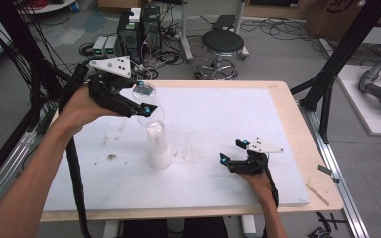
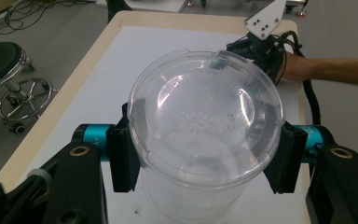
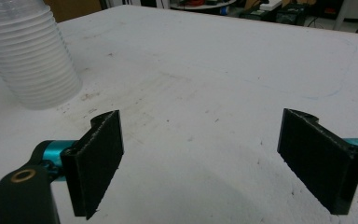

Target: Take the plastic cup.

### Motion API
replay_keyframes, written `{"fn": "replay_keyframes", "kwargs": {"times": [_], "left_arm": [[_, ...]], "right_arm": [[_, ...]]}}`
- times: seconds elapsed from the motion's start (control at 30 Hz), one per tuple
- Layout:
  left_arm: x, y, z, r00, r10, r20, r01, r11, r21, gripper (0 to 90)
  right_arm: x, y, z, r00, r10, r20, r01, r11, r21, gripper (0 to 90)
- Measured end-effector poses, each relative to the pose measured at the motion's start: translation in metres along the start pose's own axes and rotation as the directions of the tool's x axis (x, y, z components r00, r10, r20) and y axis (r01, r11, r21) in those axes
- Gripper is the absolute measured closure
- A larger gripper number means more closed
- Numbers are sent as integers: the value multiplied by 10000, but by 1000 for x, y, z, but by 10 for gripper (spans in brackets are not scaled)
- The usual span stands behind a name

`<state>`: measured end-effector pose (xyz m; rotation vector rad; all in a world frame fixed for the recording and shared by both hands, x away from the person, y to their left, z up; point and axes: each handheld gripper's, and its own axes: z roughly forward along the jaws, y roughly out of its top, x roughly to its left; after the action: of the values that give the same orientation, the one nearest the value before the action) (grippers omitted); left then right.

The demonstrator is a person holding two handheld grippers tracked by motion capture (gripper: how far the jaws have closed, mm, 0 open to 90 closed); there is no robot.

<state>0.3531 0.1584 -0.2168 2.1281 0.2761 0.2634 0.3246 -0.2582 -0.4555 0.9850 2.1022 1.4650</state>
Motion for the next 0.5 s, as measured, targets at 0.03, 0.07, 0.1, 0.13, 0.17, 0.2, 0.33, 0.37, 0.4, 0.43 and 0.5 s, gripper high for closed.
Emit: {"fn": "replay_keyframes", "kwargs": {"times": [0.03, 0.07, 0.1, 0.13, 0.17, 0.2, 0.33, 0.37, 0.4, 0.43, 0.5], "left_arm": [[-4, -1, -2, 10000, 20, 74, -18, 9998, -193, 394], [-8, -3, -4, 9999, 51, 152, -46, 9993, -366, 394], [-12, -5, -6, 9998, 75, 158, -66, 9982, -590, 394], [-16, -7, -9, 9998, 83, 201, -68, 9974, -724, 395], [-20, -10, -11, 9997, 74, 254, -50, 9956, -939, 396], [-24, -12, -13, 9996, 68, 280, -36, 9935, -1135, 396], [-40, -24, -16, 9992, -104, 388, 170, 9845, -1744, 399], [-44, -27, -16, 9991, -40, 433, 117, 9840, -1777, 399], [-48, -30, -14, 9988, -19, 490, 112, 9817, -1900, 399], [-52, -34, -13, 9984, -85, 561, 200, 9782, -2069, 399], [-59, -43, -8, 9971, -160, 742, 333, 9705, -2388, 399]], "right_arm": [[0, 0, 0, 10000, -36, 14, 36, 10000, -64, 143], [0, 0, 0, 10000, -36, 14, 36, 10000, -64, 143], [0, 0, -1, 10000, -5, 3, 5, 10000, -56, 143], [0, 0, -1, 10000, 0, -5, 0, 10000, -38, 144], [0, 0, 0, 10000, -5, -15, 5, 10000, -24, 144], [0, 0, 0, 10000, -19, 2, 19, 10000, -27, 143], [0, 0, 0, 10000, -77, 23, 77, 10000, -20, 143], [0, 0, 0, 10000, -53, 25, 53, 10000, -15, 143], [0, 0, 0, 10000, -53, 25, 53, 10000, -15, 143], [0, 0, 0, 10000, -18, 28, 18, 10000, 24, 143], [0, 0, 0, 10000, -18, 30, 18, 10000, 36, 143]]}}
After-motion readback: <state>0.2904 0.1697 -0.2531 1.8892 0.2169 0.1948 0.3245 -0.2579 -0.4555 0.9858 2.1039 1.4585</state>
